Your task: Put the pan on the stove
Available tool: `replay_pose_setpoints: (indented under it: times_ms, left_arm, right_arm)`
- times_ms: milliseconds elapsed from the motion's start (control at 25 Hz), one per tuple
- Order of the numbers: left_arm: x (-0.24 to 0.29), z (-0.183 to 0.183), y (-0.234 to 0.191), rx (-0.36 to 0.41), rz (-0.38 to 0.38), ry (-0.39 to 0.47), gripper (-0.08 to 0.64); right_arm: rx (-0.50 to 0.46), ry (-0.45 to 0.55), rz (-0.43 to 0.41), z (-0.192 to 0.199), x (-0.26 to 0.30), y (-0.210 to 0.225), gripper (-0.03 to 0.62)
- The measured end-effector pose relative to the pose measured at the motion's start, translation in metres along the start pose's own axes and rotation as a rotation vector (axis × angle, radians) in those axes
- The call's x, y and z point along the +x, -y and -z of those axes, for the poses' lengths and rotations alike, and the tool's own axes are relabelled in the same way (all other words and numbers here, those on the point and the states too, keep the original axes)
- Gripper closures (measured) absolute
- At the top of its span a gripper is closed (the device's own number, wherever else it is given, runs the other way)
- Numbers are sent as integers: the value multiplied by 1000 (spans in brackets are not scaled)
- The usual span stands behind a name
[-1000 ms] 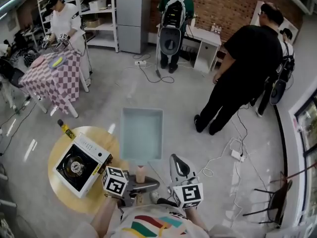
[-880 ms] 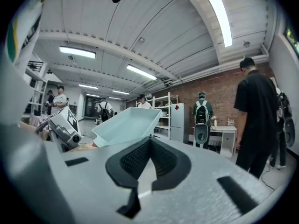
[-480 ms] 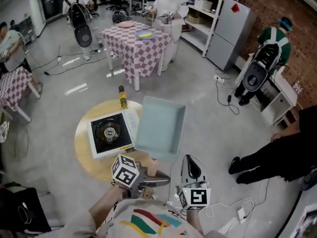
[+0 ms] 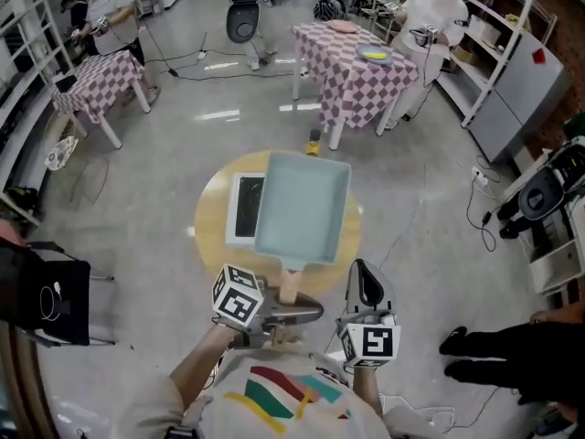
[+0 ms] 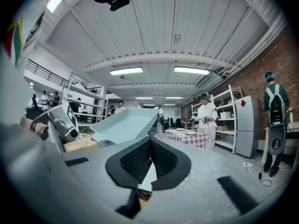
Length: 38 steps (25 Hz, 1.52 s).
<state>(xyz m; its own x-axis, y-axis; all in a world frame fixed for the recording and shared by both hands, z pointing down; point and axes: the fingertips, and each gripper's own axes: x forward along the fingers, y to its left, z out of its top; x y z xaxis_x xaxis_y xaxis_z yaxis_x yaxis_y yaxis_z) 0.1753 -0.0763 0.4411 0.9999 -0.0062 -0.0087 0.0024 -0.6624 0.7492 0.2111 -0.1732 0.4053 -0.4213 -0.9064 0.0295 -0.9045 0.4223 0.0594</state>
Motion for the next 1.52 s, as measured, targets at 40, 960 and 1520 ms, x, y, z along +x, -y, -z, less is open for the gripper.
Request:
replay_pose_setpoints:
  times_ms: [40,960,1520]
  left_arm:
    - [-9,2,0,-1,-18,19,552]
    - [-73,25,4,-81,-64,140,552]
    - [-80,-17,-30,-73,-37,116,552]
  right_arm:
    - [-6,4,-23,0,5,-10,594]
    - [-40,-23,-130,4,20,-94,594]
    - [-61,-49,-89,11,16,-83,594]
